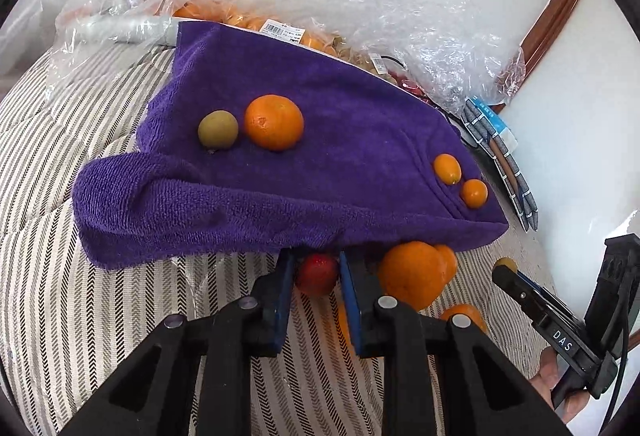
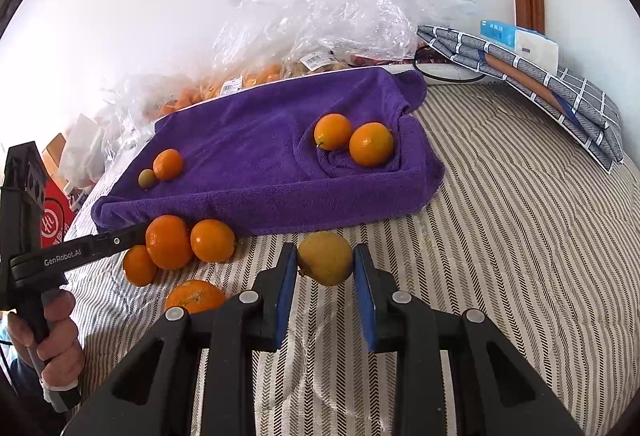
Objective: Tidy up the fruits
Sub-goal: 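Grasp the yellow-green fruit with the right tool while the left tool grasps the small red fruit, then carry both fruits over the purple towel and open both tools to drop them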
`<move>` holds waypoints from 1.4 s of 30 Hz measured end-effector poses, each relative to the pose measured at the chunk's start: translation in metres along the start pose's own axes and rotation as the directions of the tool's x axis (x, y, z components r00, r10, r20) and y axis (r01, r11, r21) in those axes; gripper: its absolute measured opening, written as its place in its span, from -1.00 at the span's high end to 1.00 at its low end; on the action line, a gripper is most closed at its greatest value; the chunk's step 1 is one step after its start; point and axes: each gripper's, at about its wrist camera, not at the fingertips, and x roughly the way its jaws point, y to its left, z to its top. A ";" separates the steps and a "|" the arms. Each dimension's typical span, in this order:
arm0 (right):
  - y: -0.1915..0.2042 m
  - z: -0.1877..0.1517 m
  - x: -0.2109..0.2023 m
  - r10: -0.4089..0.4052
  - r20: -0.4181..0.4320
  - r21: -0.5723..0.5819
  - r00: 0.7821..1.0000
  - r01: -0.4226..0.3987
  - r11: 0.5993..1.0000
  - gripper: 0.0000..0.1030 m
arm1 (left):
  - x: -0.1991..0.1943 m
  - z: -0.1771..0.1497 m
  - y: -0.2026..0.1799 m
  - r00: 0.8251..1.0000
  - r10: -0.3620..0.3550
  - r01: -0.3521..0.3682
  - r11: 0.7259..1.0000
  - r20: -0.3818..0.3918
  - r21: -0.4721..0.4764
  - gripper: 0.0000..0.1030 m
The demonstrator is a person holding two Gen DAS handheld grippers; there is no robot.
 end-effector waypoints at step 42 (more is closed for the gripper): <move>0.007 0.031 -0.017 -0.059 0.047 -0.031 0.997 0.061 0.998 0.45 | -0.068 0.020 -0.017 0.966 0.007 -0.024 0.998 0.257 0.066 0.57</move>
